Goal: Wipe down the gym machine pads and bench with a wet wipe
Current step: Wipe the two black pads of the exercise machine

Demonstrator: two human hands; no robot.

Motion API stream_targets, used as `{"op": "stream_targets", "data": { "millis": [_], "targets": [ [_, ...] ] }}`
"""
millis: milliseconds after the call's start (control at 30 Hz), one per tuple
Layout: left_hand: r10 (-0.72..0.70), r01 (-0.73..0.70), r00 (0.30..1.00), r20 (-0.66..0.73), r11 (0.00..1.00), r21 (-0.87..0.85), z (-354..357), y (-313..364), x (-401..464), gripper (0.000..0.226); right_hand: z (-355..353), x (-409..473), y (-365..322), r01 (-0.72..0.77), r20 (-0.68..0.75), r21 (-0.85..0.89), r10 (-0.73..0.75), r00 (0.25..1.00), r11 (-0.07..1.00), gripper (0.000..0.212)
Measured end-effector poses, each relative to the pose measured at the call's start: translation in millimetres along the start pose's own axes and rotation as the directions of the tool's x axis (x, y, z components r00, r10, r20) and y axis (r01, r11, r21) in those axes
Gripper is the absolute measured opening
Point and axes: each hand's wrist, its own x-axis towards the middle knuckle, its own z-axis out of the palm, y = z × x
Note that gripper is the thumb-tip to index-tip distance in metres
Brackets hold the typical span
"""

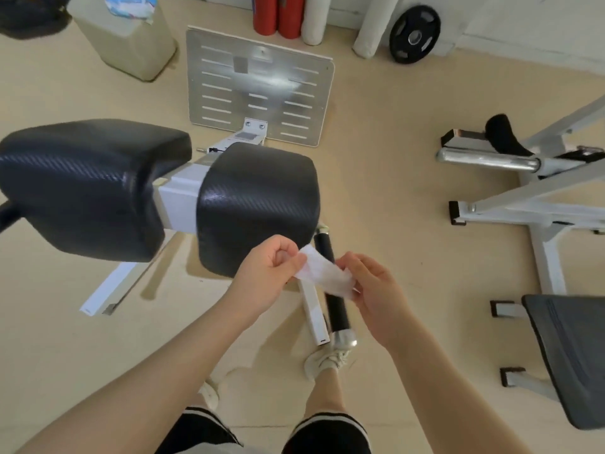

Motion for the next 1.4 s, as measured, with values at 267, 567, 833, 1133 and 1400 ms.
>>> {"op": "stream_targets", "data": {
  "millis": [267,567,833,1133,1400],
  "targets": [
    [0.009,0.006,0.960,-0.281,0.999,0.053,74.3,35.0,12.5,0.007,-48.8,38.7,-46.8,0.332,0.391,-0.475,-0.142,0.909,0.815,0.017],
    [0.090,-0.017,0.869,-0.487,0.988,0.152,17.5,58.2,37.7,0.013,-18.7,102.7,-51.6,0.067,-0.060,-0.489,-0.110,0.992,0.870,0.011],
    [-0.045,0.201,0.968,-0.246,0.724,0.659,-67.6,66.4,120.9,0.044,48.4,139.4,-52.0,-0.068,-0.267,-0.329,-0.023,0.963,0.942,0.024],
    [-0.478,0.405,0.865,0.153,0.845,0.350,-114.2,67.5,197.3,0.028,68.3,214.6,-61.3,-0.243,-0.444,-0.278,0.101,0.891,0.929,0.040],
    [-0.466,0.432,0.841,0.273,0.884,0.176,-120.8,55.8,205.3,0.026,51.0,161.0,-87.6,-0.364,-0.221,0.005,0.356,0.908,0.931,0.019]
  ]
}}
